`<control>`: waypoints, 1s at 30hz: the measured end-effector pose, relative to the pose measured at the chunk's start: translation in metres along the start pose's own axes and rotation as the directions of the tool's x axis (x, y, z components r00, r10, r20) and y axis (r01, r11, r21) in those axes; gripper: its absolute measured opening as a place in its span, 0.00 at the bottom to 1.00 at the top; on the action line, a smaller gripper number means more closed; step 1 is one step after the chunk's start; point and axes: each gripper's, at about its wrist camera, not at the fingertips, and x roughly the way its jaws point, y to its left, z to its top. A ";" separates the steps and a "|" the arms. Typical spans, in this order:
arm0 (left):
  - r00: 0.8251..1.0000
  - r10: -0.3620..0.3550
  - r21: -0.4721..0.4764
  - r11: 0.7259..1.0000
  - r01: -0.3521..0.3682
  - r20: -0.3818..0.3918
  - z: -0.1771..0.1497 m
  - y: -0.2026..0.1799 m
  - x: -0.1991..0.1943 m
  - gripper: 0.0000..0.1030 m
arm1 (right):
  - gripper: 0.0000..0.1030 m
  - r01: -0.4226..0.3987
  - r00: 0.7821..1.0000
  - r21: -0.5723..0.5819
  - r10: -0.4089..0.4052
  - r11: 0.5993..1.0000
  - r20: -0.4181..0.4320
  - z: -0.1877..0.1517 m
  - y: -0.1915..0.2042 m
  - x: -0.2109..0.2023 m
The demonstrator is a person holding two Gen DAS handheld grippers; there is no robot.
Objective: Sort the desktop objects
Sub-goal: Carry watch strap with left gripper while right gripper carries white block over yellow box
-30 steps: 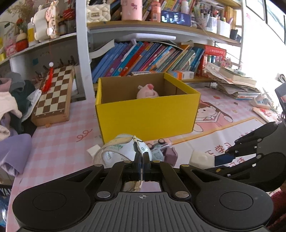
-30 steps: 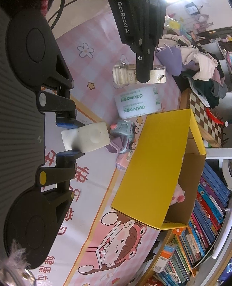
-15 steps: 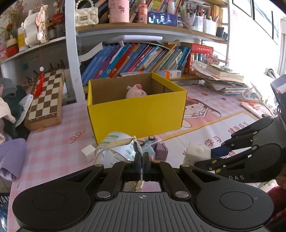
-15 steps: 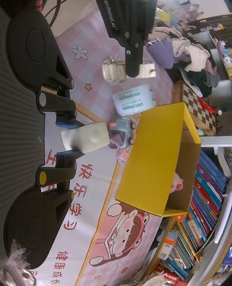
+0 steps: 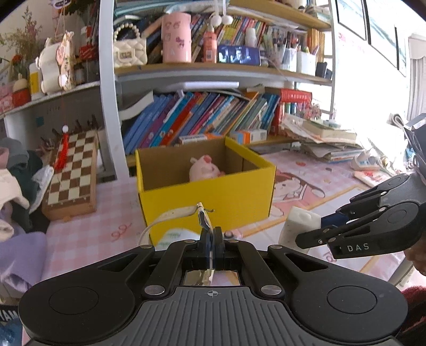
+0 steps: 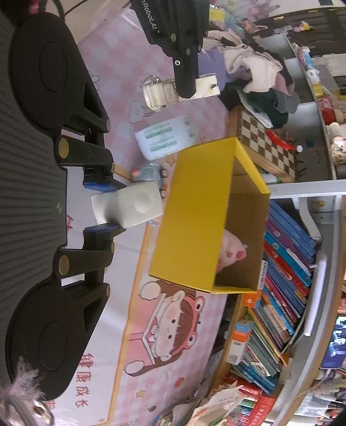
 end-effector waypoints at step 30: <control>0.985 0.054 0.084 0.994 -0.069 0.167 0.107 0.010 0.064 0.01 | 0.22 -0.070 0.967 -0.160 0.107 0.985 0.232 0.145 -0.056 0.016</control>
